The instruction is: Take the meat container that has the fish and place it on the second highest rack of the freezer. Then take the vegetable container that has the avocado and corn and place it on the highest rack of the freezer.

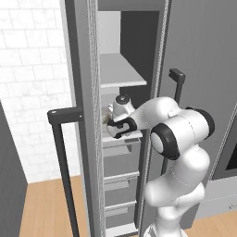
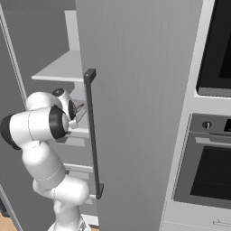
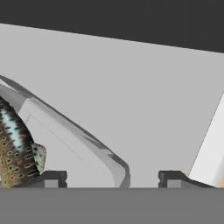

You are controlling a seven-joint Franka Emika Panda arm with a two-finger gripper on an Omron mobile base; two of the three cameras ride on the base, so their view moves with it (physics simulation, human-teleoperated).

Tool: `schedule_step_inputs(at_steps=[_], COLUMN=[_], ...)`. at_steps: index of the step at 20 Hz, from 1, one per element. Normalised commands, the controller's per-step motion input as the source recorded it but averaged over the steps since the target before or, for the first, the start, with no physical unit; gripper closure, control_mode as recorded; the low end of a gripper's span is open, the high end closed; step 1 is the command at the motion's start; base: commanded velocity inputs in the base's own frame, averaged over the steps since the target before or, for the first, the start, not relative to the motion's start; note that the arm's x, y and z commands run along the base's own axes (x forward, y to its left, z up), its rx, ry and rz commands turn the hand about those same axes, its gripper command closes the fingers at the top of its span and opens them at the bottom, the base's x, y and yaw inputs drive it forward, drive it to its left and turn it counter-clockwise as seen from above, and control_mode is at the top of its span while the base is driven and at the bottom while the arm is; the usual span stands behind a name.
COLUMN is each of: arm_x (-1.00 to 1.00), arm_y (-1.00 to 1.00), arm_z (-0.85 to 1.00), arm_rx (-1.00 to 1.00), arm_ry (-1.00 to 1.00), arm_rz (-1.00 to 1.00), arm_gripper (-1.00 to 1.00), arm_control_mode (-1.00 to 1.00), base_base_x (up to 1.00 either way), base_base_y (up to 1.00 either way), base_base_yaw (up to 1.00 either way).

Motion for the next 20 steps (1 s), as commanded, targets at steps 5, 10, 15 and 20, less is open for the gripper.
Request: schedule_step_inputs(at_steps=[5,10,15,20], arm_x=[-0.11,-0.65,-0.57,-0.54], arm_y=[0.00,0.00,-0.05,-0.45], arm_z=[0.22,0.37,0.24,0.50], arm_rx=[0.00,0.00,0.00,0.00], arm_ry=[0.00,-0.07,-0.05,0.00], arm_rz=[0.00,0.00,0.00,0.00], arm_gripper=[-1.00,-1.00,-1.00,-1.00], arm_control_mode=[-1.00,-1.00,-1.00,-1.00], base_base_x=[0.00,0.00,0.00,0.00], base_base_y=[0.00,0.00,0.00,0.00], base_base_yaw=[0.00,0.00,0.00,0.00])
